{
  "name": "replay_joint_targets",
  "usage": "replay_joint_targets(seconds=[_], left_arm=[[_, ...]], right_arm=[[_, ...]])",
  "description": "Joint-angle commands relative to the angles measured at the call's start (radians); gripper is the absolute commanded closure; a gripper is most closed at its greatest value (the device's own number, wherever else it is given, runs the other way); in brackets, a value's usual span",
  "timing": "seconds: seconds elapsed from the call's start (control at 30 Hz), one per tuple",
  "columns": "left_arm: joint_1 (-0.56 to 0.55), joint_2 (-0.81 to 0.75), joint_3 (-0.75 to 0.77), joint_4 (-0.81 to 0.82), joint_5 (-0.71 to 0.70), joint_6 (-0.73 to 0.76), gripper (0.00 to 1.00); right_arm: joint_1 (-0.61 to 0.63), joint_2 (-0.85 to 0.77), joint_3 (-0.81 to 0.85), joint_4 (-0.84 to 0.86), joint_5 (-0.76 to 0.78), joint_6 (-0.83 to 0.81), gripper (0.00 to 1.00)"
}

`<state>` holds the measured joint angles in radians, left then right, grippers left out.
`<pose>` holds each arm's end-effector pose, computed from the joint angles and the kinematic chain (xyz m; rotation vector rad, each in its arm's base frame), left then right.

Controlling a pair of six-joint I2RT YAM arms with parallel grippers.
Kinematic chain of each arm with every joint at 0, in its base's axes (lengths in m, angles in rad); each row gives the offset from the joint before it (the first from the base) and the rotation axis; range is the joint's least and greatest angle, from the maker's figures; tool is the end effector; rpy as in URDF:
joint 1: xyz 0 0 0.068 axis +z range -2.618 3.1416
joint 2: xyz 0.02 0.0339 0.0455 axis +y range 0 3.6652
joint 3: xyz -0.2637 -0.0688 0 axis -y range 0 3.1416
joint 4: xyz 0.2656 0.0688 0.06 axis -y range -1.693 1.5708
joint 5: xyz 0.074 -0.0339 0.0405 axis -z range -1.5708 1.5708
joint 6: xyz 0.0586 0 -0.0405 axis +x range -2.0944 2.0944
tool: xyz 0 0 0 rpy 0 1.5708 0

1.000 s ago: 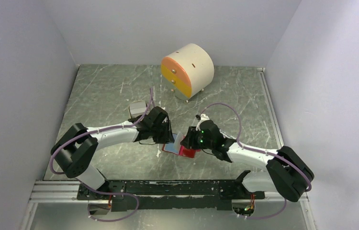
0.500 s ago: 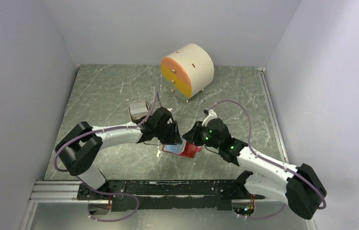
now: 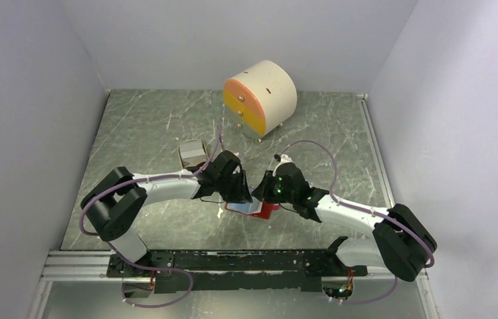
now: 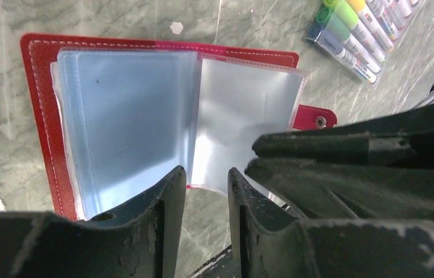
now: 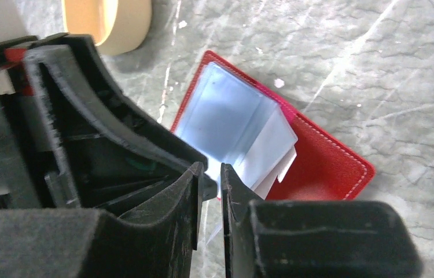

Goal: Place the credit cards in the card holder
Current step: Open the card holder at the center of the board.

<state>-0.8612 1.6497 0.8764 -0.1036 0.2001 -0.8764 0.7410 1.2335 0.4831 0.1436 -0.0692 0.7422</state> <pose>0.2236 -0.2783 0.1328 0.0773 2.6938 -0.9181 0.2014 0.1898 0.1496 -0.0407 2.3265 0.8815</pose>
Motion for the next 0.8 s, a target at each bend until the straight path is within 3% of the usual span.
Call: replay_joint_targets(seconds=[0.0, 0.2, 0.47, 0.63, 0.77], left_arm=[[-0.015, -0.071, 0.0, -0.056, -0.05, -0.044, 0.62], [-0.005, -0.177, -0.004, -0.21, -0.204, -0.039, 0.6], [0.061, -0.22, -0.123, -0.12, -0.124, -0.026, 0.44], [0.107, -0.301, -0.212, -0.085, -0.086, -0.046, 0.48], [0.125, -0.366, -0.286, -0.037, -0.045, -0.047, 0.46]], right_arm=[[-0.002, 0.006, -0.012, -0.032, 0.041, -0.03, 0.79], [-0.001, 0.002, -0.085, -0.024, 0.067, -0.084, 0.78], [-0.007, 0.114, -0.155, 0.126, -0.026, -0.165, 0.78], [-0.006, 0.137, -0.163, 0.187, -0.092, -0.227, 0.78], [-0.005, 0.147, -0.139, 0.178, -0.126, -0.289, 0.78]])
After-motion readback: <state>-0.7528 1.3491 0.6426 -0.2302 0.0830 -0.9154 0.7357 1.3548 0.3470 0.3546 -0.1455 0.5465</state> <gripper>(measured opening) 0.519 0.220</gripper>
